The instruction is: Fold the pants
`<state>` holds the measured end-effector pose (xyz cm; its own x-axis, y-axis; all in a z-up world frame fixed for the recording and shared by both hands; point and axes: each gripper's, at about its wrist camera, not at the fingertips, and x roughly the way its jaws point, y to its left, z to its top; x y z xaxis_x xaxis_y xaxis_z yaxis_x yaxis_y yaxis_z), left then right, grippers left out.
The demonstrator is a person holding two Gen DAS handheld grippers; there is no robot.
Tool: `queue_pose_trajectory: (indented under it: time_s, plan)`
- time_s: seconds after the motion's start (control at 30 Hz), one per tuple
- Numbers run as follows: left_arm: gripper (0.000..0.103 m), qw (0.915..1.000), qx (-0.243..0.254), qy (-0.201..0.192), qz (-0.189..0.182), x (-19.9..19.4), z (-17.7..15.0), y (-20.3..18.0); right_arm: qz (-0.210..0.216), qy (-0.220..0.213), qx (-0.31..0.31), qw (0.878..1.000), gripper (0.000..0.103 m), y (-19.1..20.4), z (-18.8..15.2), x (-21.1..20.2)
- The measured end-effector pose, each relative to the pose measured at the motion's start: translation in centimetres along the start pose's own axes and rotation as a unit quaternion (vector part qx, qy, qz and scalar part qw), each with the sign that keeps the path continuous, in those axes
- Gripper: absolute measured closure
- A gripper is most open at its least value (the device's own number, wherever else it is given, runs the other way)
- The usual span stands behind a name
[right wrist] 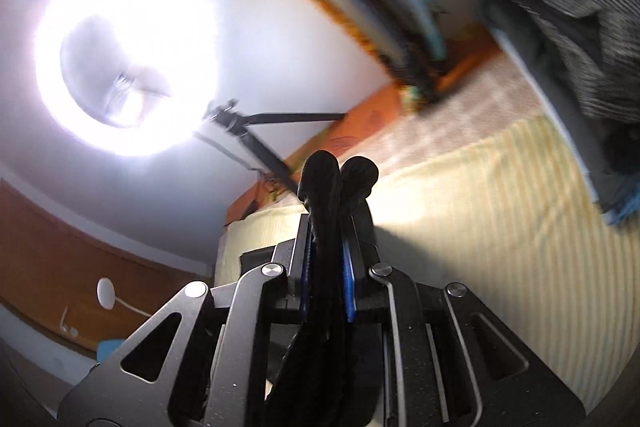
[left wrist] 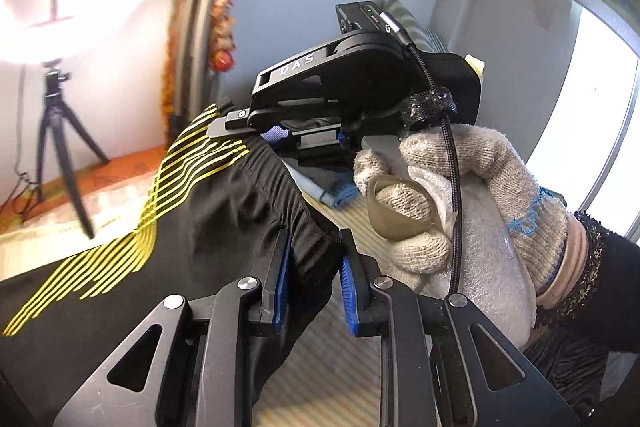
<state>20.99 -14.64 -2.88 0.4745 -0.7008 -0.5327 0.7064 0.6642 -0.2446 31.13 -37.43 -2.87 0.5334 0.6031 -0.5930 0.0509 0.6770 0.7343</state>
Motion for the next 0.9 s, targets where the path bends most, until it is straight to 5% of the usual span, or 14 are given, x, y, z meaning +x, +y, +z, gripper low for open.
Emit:
queue_pose_trajectory:
  time_s: [0.47, 0.9]
  plan:
    - [0.083, 0.9967, -0.056, -0.037, 0.047, -9.9, -3.9, 6.3, 0.000, 0.044, -0.063, 0.997, 0.089, 10.8, -4.2, 7.3]
    - [0.083, 0.9790, -0.182, -0.034, 0.086, -15.2, -12.3, 14.2, -0.023, 0.125, -0.108, 0.986, 0.089, 16.4, -11.5, 19.7]
